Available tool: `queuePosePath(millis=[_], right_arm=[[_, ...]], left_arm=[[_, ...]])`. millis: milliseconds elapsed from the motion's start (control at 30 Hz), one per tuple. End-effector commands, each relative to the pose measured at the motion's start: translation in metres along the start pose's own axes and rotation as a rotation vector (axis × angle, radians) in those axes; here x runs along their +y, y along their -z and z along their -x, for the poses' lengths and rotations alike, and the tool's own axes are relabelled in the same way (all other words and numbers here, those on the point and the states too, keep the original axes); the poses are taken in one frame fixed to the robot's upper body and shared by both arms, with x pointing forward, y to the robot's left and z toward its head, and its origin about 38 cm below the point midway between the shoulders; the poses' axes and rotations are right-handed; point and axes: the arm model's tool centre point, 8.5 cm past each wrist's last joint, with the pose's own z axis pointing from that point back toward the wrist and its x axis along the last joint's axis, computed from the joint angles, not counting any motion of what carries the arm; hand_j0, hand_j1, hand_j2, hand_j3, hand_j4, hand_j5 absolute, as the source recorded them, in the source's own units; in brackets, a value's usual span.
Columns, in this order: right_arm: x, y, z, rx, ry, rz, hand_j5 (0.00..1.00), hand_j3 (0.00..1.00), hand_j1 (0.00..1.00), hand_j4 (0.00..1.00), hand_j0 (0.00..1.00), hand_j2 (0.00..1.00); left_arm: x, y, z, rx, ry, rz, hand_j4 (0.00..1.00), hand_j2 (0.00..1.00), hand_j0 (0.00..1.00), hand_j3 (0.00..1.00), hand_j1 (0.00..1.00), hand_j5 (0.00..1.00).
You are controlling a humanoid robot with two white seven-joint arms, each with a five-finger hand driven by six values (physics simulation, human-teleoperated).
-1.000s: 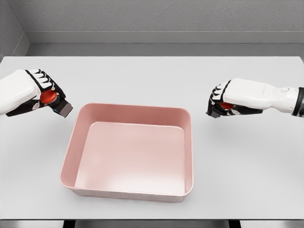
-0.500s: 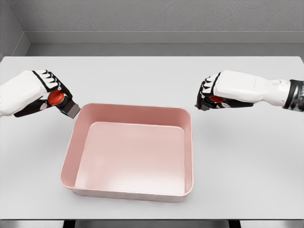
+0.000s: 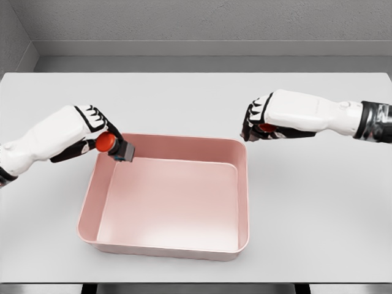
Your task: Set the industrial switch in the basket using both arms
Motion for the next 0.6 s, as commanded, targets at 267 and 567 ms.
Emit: queuePosePath(millis=[267,567], right_arm=[[0.004,0.003,-0.003,-0.012,0.012,-0.006,0.46,0.46,0.46,0.46,0.46,0.46],[0.001,0.007,-0.004,-0.023,0.007,0.002,0.46,0.46,0.46,0.46,0.46,0.46]], left_arm=[[-0.018,0.008,-0.008,-0.023,-0.037,0.014,0.48,0.48,0.48,0.48,0.48,0.48],[-0.024,0.012,-0.012,-0.032,-0.048,0.013,0.48,0.48,0.48,0.48,0.48,0.48]])
